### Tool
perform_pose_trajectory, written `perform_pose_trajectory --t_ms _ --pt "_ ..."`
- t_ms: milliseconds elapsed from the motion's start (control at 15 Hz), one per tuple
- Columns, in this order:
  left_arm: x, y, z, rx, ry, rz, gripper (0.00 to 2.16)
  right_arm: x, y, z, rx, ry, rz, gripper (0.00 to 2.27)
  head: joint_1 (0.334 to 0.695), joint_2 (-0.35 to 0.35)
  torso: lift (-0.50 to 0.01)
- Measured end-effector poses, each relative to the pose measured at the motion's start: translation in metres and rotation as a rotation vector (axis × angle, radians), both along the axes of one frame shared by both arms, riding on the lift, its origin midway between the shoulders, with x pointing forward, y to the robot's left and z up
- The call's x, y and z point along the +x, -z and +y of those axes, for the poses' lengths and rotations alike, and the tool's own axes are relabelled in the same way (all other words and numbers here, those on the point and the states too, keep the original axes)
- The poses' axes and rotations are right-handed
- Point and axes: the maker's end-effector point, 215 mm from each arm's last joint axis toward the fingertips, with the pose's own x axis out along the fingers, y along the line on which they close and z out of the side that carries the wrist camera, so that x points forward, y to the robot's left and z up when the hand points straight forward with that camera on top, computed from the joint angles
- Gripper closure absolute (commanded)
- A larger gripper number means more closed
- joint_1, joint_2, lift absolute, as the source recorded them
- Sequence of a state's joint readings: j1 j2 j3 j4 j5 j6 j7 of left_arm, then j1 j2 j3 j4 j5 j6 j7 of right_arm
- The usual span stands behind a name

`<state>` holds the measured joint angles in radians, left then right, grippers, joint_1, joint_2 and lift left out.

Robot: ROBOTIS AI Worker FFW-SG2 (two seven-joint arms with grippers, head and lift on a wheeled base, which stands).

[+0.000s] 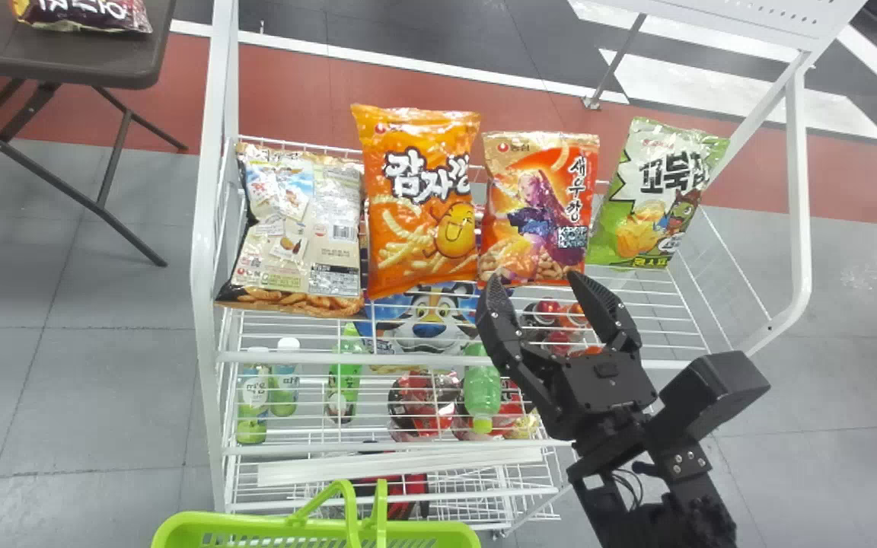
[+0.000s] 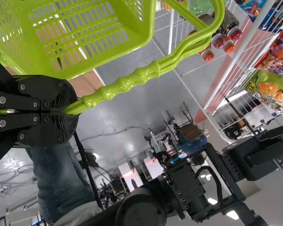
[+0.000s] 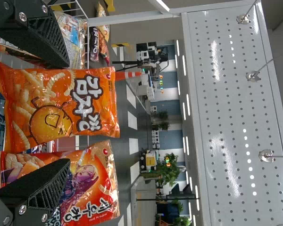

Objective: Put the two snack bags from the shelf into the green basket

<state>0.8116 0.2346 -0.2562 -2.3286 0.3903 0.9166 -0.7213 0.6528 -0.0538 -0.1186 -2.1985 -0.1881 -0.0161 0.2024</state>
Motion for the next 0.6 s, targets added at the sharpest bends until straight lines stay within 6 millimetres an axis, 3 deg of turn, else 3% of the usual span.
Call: perform_pose_trajectory --t_ms 600 --pt "0.0003 -0.0005 -0.0002 -0.003 0.0 -0.001 1.69 0.0009 -0.0025 0.0007 -0.009 -0.001 -0.008 0.09 0.695 -0.35 -0.011"
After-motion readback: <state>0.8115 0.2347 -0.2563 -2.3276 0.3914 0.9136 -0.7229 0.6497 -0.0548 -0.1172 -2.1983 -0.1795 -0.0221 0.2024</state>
